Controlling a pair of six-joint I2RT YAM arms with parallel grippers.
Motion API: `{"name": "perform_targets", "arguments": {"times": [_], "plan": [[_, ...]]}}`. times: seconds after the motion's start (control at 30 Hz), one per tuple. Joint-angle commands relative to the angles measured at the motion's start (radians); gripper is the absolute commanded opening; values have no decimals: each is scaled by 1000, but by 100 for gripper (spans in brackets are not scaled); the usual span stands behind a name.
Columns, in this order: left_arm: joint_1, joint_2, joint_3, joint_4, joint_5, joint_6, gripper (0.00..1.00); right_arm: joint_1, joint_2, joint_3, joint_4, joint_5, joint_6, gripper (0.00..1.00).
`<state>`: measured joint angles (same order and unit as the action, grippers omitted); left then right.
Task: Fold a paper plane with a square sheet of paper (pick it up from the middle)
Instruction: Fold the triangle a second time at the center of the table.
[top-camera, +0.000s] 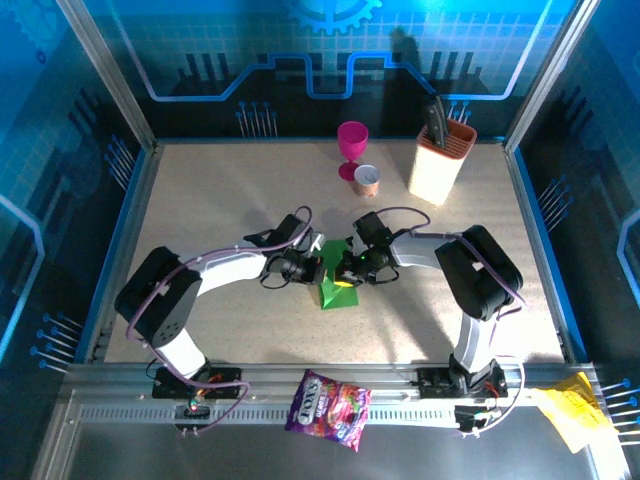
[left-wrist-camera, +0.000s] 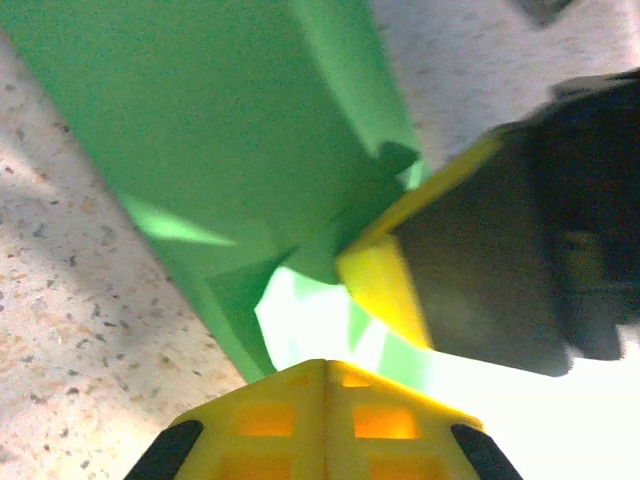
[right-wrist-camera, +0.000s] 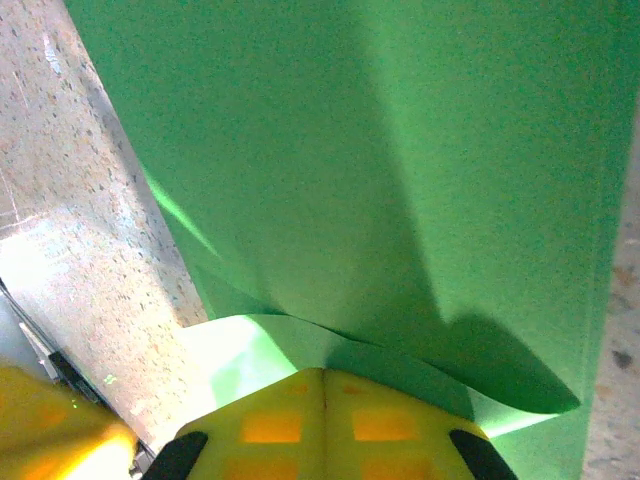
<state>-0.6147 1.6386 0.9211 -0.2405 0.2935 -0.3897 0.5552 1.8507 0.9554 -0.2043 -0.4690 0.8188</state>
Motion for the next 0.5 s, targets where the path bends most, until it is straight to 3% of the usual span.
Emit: {"name": "perform_targets", "arguments": {"times": [0.0, 0.2, 0.47], "plan": [[-35, -47, 33, -75, 73, 50, 3, -8, 37, -43, -41, 60, -9, 0], [-122, -20, 42, -80, 92, 65, 0, -9, 48, -44, -43, 63, -7, 0], [-140, 24, 16, -39, 85, 64, 0, -9, 59, -43, -52, 62, -8, 0]]}}
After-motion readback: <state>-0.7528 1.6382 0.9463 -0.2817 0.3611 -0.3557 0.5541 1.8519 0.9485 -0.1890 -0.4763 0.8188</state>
